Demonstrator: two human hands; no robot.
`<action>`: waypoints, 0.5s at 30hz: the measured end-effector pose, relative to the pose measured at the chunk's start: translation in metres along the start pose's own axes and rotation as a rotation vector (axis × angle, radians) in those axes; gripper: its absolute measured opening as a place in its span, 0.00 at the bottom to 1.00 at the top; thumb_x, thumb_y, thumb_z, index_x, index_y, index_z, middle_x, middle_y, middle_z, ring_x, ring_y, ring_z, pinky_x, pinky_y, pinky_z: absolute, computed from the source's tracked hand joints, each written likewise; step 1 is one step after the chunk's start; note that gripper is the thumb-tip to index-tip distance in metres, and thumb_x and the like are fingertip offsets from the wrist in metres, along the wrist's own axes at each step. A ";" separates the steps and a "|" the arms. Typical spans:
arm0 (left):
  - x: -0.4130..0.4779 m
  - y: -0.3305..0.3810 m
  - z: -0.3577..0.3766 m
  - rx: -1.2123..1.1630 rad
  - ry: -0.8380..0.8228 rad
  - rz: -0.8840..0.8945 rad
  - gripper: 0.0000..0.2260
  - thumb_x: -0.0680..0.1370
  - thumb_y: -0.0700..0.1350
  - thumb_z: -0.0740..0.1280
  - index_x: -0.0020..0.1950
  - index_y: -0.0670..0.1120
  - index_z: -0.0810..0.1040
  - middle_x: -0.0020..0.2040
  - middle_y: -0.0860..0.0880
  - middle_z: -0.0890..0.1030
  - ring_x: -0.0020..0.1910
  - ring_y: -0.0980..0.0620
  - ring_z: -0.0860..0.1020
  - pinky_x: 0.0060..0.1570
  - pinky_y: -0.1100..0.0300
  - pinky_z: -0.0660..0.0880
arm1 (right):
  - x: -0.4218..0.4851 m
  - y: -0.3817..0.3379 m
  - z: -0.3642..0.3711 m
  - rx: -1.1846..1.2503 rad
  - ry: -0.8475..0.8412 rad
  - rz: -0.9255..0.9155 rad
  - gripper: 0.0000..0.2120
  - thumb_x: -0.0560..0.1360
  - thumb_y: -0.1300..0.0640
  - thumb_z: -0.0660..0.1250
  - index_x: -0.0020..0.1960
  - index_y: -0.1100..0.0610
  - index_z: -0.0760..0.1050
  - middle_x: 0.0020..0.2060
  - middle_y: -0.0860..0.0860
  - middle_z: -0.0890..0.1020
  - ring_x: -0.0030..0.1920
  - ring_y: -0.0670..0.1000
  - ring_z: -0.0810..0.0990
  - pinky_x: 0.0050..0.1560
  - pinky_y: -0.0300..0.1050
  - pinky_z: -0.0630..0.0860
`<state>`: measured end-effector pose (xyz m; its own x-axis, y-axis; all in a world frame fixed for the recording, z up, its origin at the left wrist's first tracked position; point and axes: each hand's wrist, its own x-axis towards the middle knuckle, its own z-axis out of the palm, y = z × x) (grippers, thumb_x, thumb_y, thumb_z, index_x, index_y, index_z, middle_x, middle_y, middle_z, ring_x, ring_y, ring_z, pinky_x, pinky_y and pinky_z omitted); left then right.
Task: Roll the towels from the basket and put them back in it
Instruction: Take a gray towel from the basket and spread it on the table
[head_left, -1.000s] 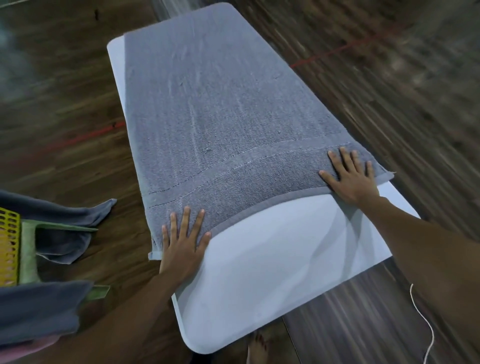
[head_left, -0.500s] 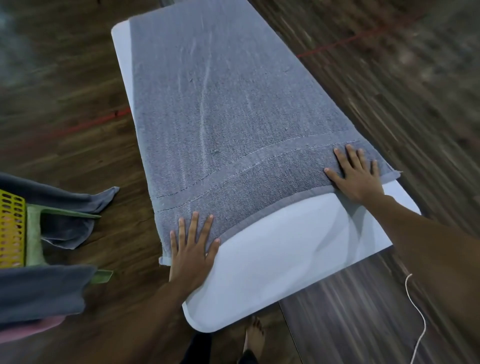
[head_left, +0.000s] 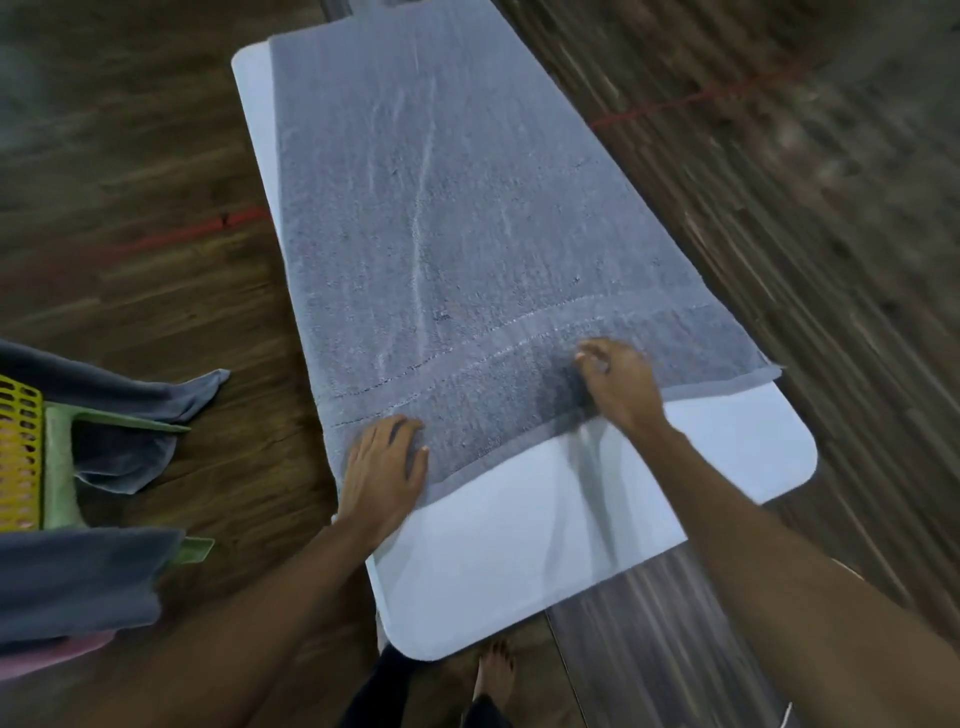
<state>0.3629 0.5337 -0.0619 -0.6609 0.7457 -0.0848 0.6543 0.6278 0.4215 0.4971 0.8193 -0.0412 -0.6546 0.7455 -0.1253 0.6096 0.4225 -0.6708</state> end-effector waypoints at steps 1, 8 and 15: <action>0.005 0.000 -0.013 -0.024 -0.008 0.008 0.14 0.80 0.50 0.58 0.61 0.46 0.77 0.58 0.47 0.79 0.57 0.44 0.76 0.59 0.49 0.72 | -0.006 -0.019 0.008 0.033 -0.016 0.018 0.11 0.79 0.55 0.64 0.58 0.56 0.80 0.54 0.55 0.83 0.54 0.56 0.81 0.59 0.50 0.75; 0.063 -0.048 -0.114 -0.041 -0.019 0.017 0.08 0.78 0.45 0.62 0.52 0.49 0.79 0.50 0.50 0.83 0.50 0.46 0.80 0.48 0.53 0.76 | -0.016 -0.155 0.077 0.138 -0.164 0.074 0.09 0.77 0.56 0.66 0.54 0.57 0.81 0.49 0.55 0.85 0.52 0.55 0.82 0.56 0.51 0.77; 0.146 -0.161 -0.226 0.017 -0.061 0.121 0.08 0.79 0.47 0.61 0.51 0.48 0.80 0.45 0.49 0.82 0.46 0.46 0.80 0.44 0.50 0.76 | 0.025 -0.302 0.152 0.245 -0.135 0.154 0.10 0.78 0.52 0.66 0.55 0.54 0.81 0.50 0.50 0.84 0.51 0.50 0.82 0.55 0.48 0.77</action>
<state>0.0782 0.4910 0.0622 -0.5531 0.8283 -0.0894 0.7345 0.5354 0.4169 0.2289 0.6318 0.0466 -0.6261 0.7093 -0.3239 0.5910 0.1607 -0.7905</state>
